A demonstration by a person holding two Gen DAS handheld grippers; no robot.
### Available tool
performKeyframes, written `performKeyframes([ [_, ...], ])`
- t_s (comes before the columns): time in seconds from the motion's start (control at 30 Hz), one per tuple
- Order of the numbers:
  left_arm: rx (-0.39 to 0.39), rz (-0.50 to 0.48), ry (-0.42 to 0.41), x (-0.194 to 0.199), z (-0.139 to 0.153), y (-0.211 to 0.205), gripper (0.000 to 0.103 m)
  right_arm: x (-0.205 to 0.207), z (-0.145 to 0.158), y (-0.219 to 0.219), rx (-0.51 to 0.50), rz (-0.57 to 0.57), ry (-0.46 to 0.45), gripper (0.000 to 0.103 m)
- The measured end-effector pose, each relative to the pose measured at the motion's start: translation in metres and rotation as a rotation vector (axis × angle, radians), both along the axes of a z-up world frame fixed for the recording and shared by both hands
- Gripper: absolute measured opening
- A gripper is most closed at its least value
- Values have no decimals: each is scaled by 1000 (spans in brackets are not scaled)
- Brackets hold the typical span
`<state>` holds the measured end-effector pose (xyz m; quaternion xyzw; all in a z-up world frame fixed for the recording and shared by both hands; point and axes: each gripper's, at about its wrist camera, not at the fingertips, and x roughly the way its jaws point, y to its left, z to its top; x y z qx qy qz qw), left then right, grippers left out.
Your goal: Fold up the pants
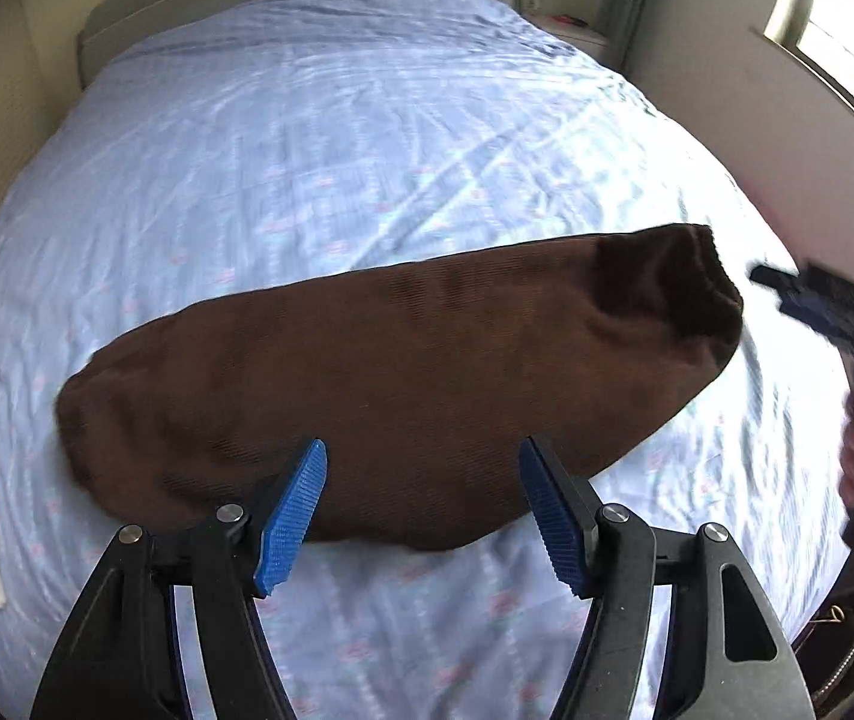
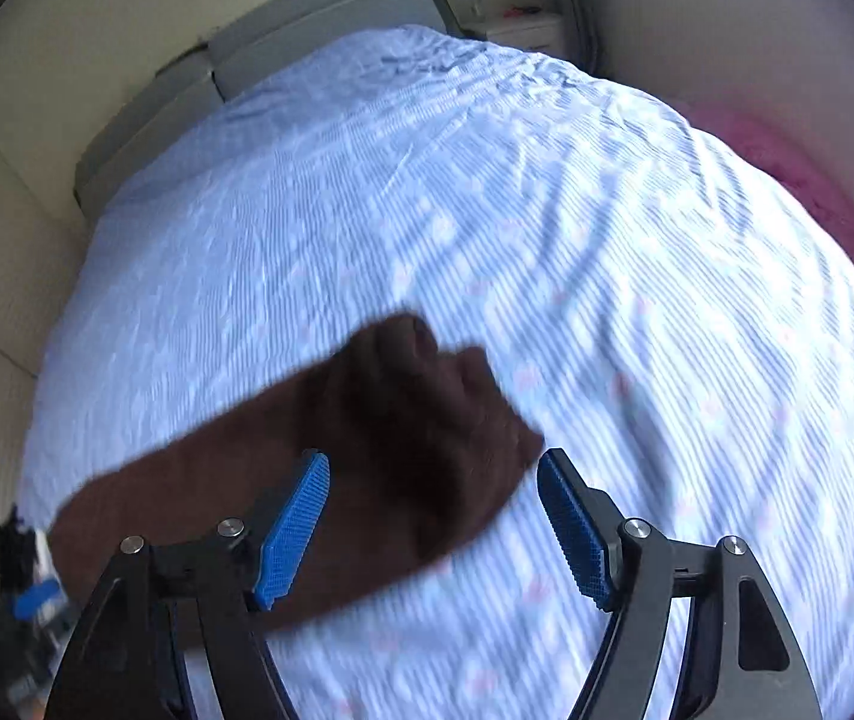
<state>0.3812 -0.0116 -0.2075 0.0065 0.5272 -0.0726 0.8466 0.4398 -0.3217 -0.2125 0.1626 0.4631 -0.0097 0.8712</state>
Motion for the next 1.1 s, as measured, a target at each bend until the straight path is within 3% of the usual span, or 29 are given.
performKeyframes([
  [0.17, 14, -21, 16, 3, -6, -23, 66, 52, -21, 9, 45, 34, 6, 73],
  [0.47, 59, -8, 50, 13, -18, -39, 66, 64, -103, -37, 149, -61, 136, 73],
  [0.83, 83, 26, 65, 21, -27, -36, 66, 66, -125, -41, 239, -30, 180, 71],
  [0.87, 89, 21, 62, 21, -27, -38, 66, 69, -122, -37, 229, -9, 183, 68],
  [0.9, 85, 16, 62, 20, -27, -39, 66, 73, -121, -33, 244, 23, 181, 49],
  [0.93, 73, 16, 64, 20, -28, -40, 66, 74, -118, -27, 249, 43, 184, 45],
  [1.0, 56, 25, 76, 21, -29, -39, 66, 80, -123, -25, 236, 64, 195, 45],
  [1.1, 71, 34, 80, 22, -28, -42, 65, 80, -123, -43, 380, -16, 222, 39],
])
